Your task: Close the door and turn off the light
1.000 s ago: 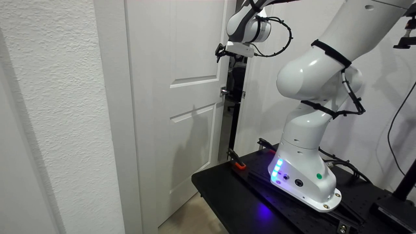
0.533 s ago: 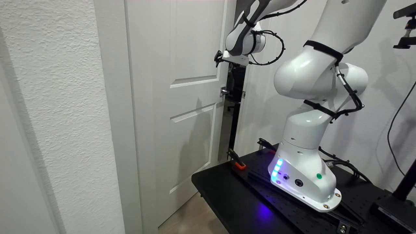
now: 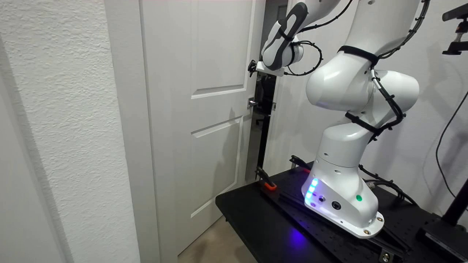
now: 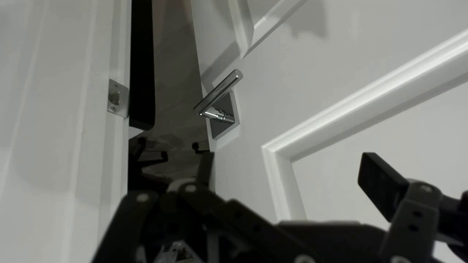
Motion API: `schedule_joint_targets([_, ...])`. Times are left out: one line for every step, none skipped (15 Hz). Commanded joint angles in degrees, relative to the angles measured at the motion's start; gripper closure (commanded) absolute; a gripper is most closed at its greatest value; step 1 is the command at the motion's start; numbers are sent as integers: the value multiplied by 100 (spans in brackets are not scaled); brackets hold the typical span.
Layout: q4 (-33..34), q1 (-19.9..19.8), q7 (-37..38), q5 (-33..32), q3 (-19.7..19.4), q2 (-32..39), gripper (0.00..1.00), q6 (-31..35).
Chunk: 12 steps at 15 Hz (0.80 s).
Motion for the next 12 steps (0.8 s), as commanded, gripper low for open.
schedule_joint_targets([535,-21,825,-797,-280,291,0,-38])
schedule_joint_targets([652,48,1148,-1072,-444,322,0,-72])
schedule_joint_targets([798,130,1494,-1356,-593,374,0,-157])
schedule_joint_targets([949,218,1870,-1681,-735,428,0,-242])
schedule_joint_targets([1104,314,2218,-2001,-848,513,0,-315])
schedule_joint_targets([1277,427,2509,-2228,-889,673,0,-437])
schedule_joint_targets([1449,548,2826,-2489,-944,835,0,-536])
schedule_joint_targets([1635,686,3121,-2688,-982,1034,0,-656])
schedule_joint_targets([1792,829,3415,-2896,-1021,1209,0,-761])
schedule_joint_targets([1969,1000,3732,-3137,-1099,1395,0,-852])
schedule_joint_targets([2164,1195,4070,-3397,-1201,1591,0,-951])
schedule_joint_targets([2337,1368,4383,-3636,-1308,1791,0,-1007])
